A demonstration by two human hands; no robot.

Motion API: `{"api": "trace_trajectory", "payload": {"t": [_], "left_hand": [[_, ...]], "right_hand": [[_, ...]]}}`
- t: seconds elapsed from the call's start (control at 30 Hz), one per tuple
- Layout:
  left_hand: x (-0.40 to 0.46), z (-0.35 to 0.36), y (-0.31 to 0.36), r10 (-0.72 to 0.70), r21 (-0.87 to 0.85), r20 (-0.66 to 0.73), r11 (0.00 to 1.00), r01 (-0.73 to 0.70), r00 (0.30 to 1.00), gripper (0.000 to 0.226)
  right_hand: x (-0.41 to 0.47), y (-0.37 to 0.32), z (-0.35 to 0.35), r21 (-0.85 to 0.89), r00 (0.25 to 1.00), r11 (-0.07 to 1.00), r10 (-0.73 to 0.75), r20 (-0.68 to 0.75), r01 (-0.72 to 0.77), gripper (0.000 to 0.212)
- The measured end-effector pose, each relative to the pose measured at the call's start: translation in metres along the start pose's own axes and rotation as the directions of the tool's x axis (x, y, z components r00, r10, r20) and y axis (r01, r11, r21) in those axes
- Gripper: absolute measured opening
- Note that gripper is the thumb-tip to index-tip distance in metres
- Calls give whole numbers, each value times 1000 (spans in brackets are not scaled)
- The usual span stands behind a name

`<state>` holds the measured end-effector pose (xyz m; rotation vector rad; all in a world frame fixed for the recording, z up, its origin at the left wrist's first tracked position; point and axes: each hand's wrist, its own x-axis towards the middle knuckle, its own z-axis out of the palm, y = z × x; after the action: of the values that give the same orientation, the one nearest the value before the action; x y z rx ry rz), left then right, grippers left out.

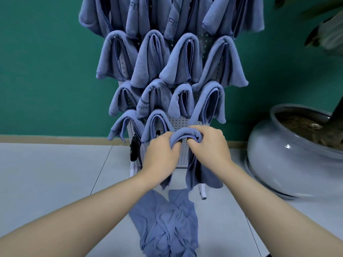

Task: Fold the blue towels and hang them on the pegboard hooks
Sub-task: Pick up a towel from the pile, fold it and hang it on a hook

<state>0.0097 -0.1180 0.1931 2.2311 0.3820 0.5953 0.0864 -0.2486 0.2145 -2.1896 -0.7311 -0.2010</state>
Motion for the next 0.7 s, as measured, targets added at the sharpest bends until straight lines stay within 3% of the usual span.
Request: {"api": "trace_trajectory", "payload": {"t": [0.13, 0.3, 0.53, 0.7], "left_hand": [[20, 7, -1, -35, -63, -15, 997, 34, 999, 40], [50, 20, -1, -111, -141, -41, 984, 105, 993, 39], [100, 37, 5, -4, -106, -109, 994, -7, 994, 26], [131, 44, 2, 34, -58, -137, 997, -43, 990, 47]], "right_hand": [[13, 18, 14, 28, 1000, 999, 26, 17, -27, 34], [42, 36, 24, 71, 999, 997, 21, 32, -23, 31], [87, 48, 16, 148, 996, 989, 10, -89, 3, 29], [117, 66, 29, 154, 990, 985, 92, -109, -74, 24]]}}
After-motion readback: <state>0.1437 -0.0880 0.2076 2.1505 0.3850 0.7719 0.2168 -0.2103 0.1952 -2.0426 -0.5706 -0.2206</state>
